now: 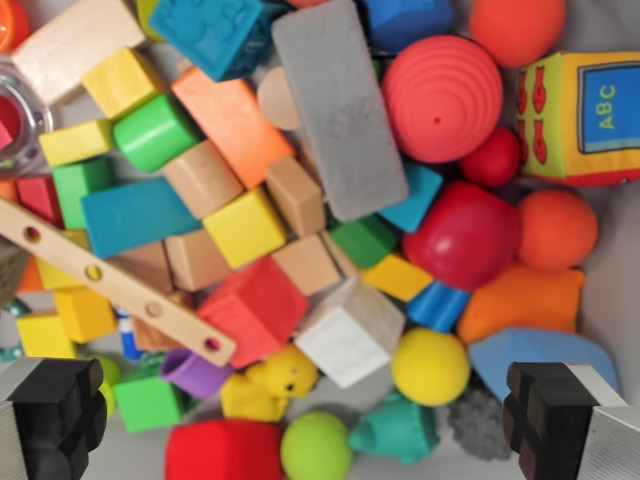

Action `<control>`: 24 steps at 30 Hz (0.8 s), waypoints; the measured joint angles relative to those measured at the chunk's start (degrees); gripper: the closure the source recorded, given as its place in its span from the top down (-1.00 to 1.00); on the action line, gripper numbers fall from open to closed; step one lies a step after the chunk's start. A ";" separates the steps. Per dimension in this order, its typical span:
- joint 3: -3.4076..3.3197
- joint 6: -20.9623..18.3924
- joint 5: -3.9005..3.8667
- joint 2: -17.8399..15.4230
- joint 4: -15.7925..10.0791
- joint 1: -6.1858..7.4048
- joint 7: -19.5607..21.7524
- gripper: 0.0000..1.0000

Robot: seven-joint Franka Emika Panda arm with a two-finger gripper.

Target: Pick an object from the bin

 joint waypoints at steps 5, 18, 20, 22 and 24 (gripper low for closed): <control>-0.22 0.93 0.00 -0.01 -0.96 -0.35 -2.92 1.00; -0.88 3.67 0.00 0.01 -3.78 -1.37 -11.71 1.00; -0.99 4.06 0.00 0.01 -4.16 -1.52 -13.02 1.00; -1.14 4.56 0.00 0.02 -4.68 -1.72 -14.71 1.00; -1.29 5.16 0.00 0.09 -5.22 -1.95 -16.58 1.00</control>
